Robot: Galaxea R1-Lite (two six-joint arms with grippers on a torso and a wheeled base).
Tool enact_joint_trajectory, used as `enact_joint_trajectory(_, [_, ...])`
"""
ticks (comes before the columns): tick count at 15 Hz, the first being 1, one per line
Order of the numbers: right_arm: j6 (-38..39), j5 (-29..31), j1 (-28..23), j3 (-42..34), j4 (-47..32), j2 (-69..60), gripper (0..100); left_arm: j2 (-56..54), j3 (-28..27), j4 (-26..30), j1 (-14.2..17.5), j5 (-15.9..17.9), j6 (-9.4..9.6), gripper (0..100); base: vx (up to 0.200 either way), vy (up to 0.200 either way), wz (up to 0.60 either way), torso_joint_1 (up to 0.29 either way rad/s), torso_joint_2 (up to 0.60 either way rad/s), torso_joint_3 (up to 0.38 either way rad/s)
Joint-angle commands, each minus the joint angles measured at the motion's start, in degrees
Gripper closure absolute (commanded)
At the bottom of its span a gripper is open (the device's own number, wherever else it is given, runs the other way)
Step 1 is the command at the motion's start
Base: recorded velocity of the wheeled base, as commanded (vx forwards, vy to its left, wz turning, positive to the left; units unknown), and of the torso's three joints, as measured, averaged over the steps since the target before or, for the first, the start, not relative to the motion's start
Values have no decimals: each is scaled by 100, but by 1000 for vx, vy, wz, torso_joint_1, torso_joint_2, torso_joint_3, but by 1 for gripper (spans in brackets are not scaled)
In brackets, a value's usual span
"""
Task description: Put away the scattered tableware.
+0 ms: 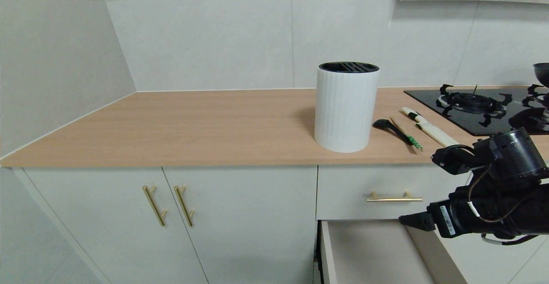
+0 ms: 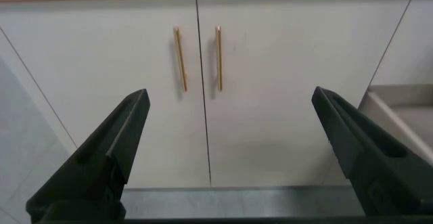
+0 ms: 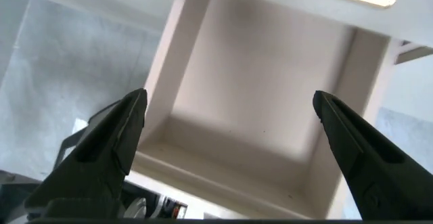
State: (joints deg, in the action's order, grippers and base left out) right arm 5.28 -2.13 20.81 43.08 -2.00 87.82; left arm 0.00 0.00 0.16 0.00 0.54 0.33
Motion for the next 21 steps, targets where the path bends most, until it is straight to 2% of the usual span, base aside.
enact_joint_trajectory(1, [-18, 11, 11, 34, -2, -99, 0, 0, 0, 2, 0, -1, 2, 0, 0, 0, 0, 95, -237, -134])
enact_joint_trajectory(4, [-18, 275, 11, 877, 77, -186, 0, 0, 0, 2, 0, -1, 2, 0, 0, 0, 0, 26, -68, -45])
enact_joint_trajectory(7, [61, 319, 11, 2099, -864, -11, 0, 0, 0, 2, 0, -1, 2, 0, 0, 0, 0, 0, 0, 0])
enact_joint_trajectory(8, [166, 328, 11, 2301, -1004, 33, 0, 0, 0, 2, 0, -1, 2, 0, 0, 0, 0, 0, 0, 0])
enact_joint_trajectory(10, [465, 503, 11, 2407, -987, 165, 0, 0, 0, 2, 0, -1, 2, 0, 0, 0, 0, 0, 0, 0])
enact_joint_trajectory(14, [747, 1303, -130, 2697, -793, 772, 0, 0, 0, 2, 0, -1, 2, 0, 0, 0, 0, 0, 0, 0])
enact_joint_trajectory(18, [914, 2165, -279, 2732, 138, 1571, 0, 0, 0, 2, 0, -1, 2, 0, 0, 0, 0, 0, 0, 0])
enact_joint_trajectory(21, [914, 2261, -490, 2802, 349, 1888, 0, 0, 0, 2, 0, -1, 2, 0, 0, 0, 0, 0, 0, 0])
